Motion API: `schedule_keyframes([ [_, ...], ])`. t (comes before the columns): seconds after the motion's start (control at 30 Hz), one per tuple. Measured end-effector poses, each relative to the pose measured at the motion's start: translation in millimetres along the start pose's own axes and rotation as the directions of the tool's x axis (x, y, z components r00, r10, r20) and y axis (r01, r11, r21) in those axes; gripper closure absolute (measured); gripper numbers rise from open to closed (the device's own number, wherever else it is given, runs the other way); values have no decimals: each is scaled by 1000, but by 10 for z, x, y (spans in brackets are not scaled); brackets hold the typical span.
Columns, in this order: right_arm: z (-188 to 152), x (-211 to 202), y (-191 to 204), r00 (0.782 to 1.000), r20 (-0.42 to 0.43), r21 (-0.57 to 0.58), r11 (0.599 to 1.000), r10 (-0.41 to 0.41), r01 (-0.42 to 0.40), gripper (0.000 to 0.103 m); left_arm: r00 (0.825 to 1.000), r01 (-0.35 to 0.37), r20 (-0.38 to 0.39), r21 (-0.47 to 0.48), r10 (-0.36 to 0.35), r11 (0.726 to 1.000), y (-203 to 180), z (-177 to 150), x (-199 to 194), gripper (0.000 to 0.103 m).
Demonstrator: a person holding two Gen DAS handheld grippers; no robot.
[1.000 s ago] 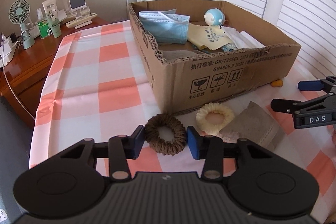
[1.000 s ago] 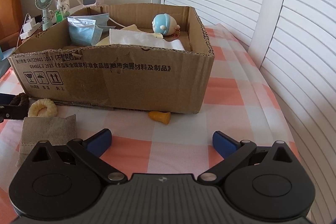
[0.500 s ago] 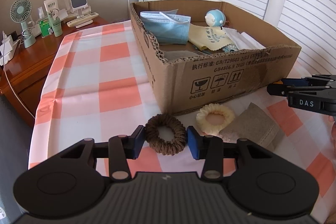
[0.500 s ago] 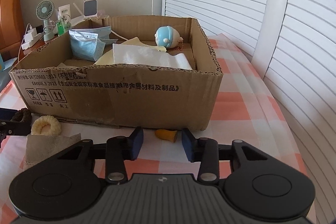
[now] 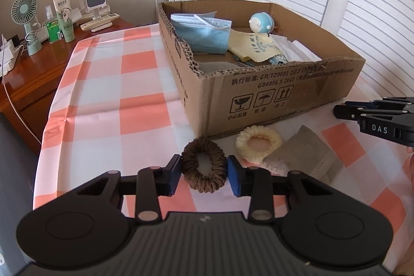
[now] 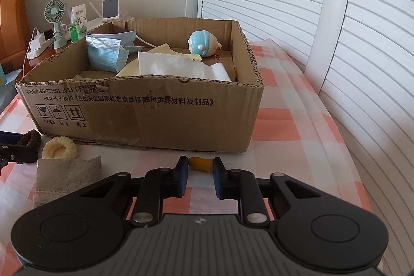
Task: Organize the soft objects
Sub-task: 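Grasp the brown scrunchie with the left gripper while the right gripper grasps the orange piece, then drop the brown scrunchie into the box with the left gripper while the right gripper drops the orange piece in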
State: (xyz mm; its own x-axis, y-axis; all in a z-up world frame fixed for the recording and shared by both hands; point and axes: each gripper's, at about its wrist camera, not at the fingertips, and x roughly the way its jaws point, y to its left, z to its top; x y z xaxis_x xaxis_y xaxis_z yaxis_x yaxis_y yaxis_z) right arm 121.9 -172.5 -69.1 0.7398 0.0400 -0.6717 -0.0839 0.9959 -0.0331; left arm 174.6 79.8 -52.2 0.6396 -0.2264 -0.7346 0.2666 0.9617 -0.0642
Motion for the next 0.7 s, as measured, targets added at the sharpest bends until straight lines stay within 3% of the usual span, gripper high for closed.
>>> schedule_keyframes([
  [0.17,-14,-24,-16,1000,-21,-1,1000,17,-17,86,1000,-14,2,32,14,999,-34,-17,-54,64],
  [0.33,-39,-13,-25,1000,-16,15,1000,16,-16,77,999,-33,-6,36,33,999,-22,-30,-35,63],
  [0.7,40,102,96,1000,-2,-1,1000,-1,1,74,1000,-29,-8,30,29,999,-20,-17,11,63],
])
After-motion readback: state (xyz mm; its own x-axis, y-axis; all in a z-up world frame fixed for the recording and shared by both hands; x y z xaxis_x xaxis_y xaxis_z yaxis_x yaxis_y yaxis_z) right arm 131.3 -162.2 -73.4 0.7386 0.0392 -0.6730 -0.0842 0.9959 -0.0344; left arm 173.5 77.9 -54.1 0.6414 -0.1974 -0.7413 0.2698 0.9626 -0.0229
